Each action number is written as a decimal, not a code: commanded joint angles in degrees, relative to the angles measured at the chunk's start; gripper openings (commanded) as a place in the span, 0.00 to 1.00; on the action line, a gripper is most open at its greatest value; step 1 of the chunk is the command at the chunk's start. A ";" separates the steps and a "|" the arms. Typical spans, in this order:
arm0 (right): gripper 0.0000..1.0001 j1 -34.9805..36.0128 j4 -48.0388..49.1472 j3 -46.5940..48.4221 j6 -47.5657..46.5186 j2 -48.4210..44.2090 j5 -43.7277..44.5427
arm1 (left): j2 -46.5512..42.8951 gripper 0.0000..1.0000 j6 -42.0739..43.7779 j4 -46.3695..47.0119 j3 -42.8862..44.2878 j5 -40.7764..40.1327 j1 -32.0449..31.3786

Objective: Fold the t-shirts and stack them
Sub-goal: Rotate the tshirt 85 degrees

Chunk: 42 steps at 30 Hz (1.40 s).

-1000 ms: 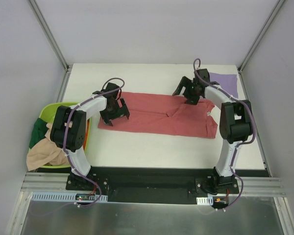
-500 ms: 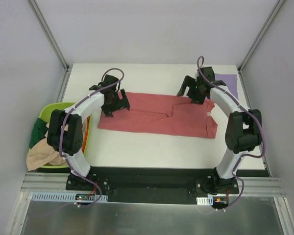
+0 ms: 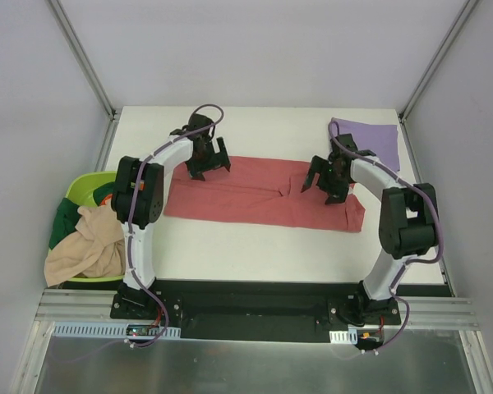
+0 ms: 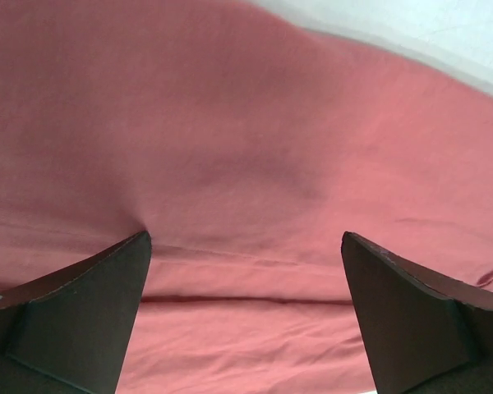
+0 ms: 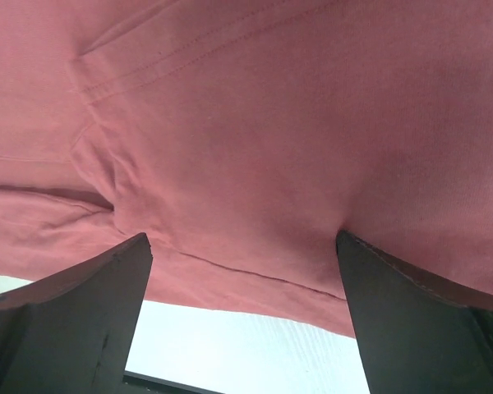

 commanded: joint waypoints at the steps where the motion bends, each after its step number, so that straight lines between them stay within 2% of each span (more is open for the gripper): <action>1: 0.96 -0.08 -1.29 2.01 -0.28 2.63 -1.75 | -4.01 0.99 0.20 -1.72 -6.94 -0.21 0.19; 6: 0.96 1.23 -1.38 2.80 -1.52 4.39 -3.24 | -11.57 0.99 -2.52 -1.81 -18.02 -2.15 0.19; 14: 0.96 4.83 -3.23 8.50 -4.76 8.69 -5.44 | -27.39 0.99 -6.83 -1.90 -36.65 -0.31 -0.25; 19: 0.96 7.56 -5.51 17.37 -7.23 15.97 -7.38 | -31.97 0.99 -9.03 -1.90 -42.38 2.41 -1.22; 22: 0.96 8.44 -8.58 26.58 -8.63 22.56 -7.73 | -34.25 0.99 -11.31 -1.90 -44.23 4.17 -2.62; 28: 0.96 8.71 -16.14 51.62 -8.64 37.68 -11.59 | -36.54 0.99 -15.18 -1.90 -44.32 7.68 -6.66; 31: 0.96 8.97 -16.58 65.25 -8.02 45.68 -10.98 | -36.28 0.99 -17.03 -1.81 -43.71 10.05 -9.74; 33: 0.96 8.53 -12.66 72.03 -4.88 49.64 -10.72 | -35.67 0.99 -17.47 -1.81 -42.04 10.07 -12.28; 38: 0.96 8.18 7.81 71.18 5.07 49.75 -13.97 | -31.90 0.99 -18.18 -0.84 -34.14 9.62 -19.75; 40: 0.96 8.62 12.48 71.35 5.16 48.69 -11.18 | -29.17 0.99 -17.39 -0.58 -29.48 9.36 -23.35; 42: 0.96 8.45 12.07 73.45 4.81 48.25 -11.85 | -27.15 0.99 -17.91 -0.58 -26.67 8.05 -25.29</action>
